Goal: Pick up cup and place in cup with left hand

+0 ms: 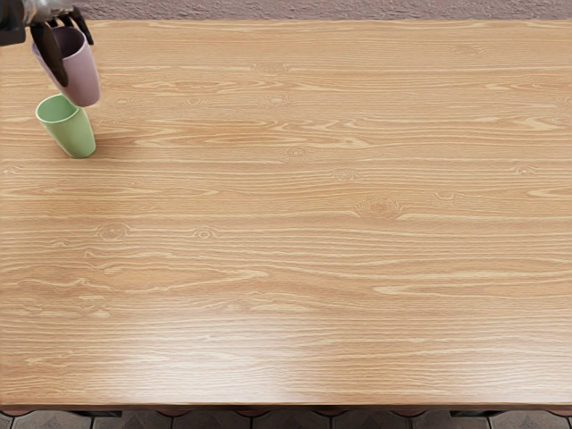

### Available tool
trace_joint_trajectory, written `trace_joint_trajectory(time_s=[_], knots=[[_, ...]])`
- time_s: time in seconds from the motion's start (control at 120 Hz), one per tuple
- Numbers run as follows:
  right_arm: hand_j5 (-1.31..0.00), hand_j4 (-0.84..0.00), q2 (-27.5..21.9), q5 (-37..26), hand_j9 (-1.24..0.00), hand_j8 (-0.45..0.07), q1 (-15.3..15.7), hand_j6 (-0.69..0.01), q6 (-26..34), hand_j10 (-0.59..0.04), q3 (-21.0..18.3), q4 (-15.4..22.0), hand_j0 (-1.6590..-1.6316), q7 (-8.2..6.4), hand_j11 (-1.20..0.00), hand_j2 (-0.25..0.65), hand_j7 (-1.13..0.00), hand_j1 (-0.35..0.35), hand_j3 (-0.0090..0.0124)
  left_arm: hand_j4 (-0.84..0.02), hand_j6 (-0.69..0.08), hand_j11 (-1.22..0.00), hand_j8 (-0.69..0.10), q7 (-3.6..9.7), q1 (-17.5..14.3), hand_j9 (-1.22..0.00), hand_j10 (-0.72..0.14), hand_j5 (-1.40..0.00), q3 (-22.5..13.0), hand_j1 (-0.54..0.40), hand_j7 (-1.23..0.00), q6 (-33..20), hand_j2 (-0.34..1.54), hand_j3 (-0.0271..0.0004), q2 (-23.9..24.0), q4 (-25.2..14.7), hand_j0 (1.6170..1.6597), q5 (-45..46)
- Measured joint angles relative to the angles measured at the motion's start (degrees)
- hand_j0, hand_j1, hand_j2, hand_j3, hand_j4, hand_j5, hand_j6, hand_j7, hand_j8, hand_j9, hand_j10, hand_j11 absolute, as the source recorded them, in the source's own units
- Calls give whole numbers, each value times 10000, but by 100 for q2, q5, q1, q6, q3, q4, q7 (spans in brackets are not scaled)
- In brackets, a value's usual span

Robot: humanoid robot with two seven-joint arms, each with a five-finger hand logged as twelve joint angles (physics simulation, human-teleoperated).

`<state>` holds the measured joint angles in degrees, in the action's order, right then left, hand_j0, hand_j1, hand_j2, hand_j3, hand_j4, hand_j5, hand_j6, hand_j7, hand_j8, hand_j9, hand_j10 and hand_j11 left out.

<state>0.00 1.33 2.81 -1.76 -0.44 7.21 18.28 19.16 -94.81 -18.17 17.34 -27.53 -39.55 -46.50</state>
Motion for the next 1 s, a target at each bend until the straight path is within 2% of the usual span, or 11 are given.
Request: trace_joint_trajectory(time_s=[0.5,0.683,0.842,0.95,1.0], knots=[[-1,-3,0,0,0,-4,0,-5,0,-3,0,0,-16581,0,0,0,0,-3491,0,-4457,-3075,-6064,-2873,-1,61,-5945,-4507,-5892,-30,-1236,-5932,-14,952,1,-279,46,16547,-10],[-1,-4,0,1,0,-5,0,-6,0,-4,0,0,-16581,0,0,0,0,-3491,0,-4475,-2921,-6118,-2690,3,170,-5978,-4325,-5894,-28,-1293,-5982,-29,942,1,-239,329,16543,-15],[-1,-4,0,0,0,-4,0,-5,0,-3,0,0,-16581,0,0,0,0,-3491,0,-4384,-2998,-6131,-2831,14,296,-6012,-4466,-6013,-55,-1218,-6050,-89,924,1,-170,662,16541,-41],[0,-3,0,0,0,-3,0,-4,1,-2,0,0,-16581,0,0,0,0,-3491,0,-4416,-2862,-6129,-2675,16,393,-6036,-4301,-5985,-66,-1235,-6026,-199,960,0,-30,804,16541,-57],[-1,-4,0,0,0,-4,0,-5,1,-3,0,0,-16581,0,0,0,0,-3491,0,-4407,-3058,-6111,-2831,17,415,-6012,-4436,-5992,-65,-1153,-6018,-277,845,1,60,878,16542,-55]])
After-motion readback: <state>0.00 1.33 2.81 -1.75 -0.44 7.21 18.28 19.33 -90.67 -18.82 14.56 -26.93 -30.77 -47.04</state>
